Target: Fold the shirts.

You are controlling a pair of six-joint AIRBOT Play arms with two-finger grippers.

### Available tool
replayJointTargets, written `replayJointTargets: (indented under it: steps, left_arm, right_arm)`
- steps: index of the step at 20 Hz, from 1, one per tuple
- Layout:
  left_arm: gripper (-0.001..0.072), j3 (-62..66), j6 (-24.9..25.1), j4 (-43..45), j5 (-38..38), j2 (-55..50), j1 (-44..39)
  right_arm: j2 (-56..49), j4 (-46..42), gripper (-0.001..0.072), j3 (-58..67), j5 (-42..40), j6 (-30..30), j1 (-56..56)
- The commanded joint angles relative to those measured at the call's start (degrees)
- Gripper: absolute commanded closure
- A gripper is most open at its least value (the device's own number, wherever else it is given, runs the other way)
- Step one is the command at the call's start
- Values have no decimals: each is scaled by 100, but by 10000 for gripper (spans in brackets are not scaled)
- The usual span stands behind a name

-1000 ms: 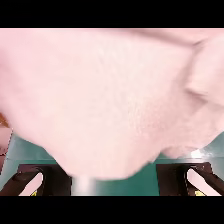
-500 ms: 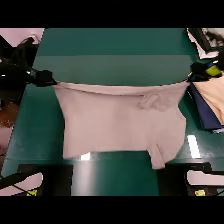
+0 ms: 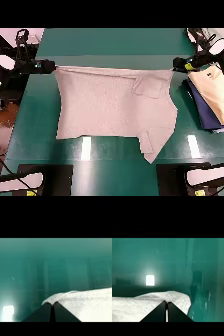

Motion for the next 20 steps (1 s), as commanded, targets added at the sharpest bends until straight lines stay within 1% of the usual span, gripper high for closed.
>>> replayJointTargets:
  steps: [1, 3, 4, 6, 9, 10, 12, 14, 17, 20]
  left_arm:
    - [684, -4, 203, 15, 393, -157, 4]
    - [685, -4, 293, 28, 243, -160, 4]
    - [685, -4, 293, 61, 48, -160, 4]
    - [685, -7, 293, 212, -514, -160, 4]
    - [685, -31, 304, 715, -1250, -160, 4]
    - [684, -66, 293, 914, -1397, -160, 4]
    - [685, -105, 284, 1130, -1692, -208, 4]
    - [685, -162, 284, 1126, -1869, -313, 4]
    - [684, -175, 275, 1095, -1904, -520, 4]
    - [684, -177, 129, 1038, -1961, -599, 4]
  right_arm:
    - [-42, -31, 703, -2, -658, 20, 7]
    - [-42, -35, 703, -4, -393, -13, 7]
    - [-42, -39, 703, -4, -157, -116, 7]
    - [-42, -59, 703, -4, 431, -133, 9]
    - [-42, -686, 703, -9, 1263, -125, 188]
    - [-33, -935, 703, -74, 1403, -120, 280]
    - [42, -1078, 703, -402, 1364, -107, 431]
    - [114, -1067, 703, -844, 1156, 2, 518]
    - [173, -1056, 702, -1342, 793, 109, 581]
    - [173, -1008, 699, -1580, 717, 138, 590]
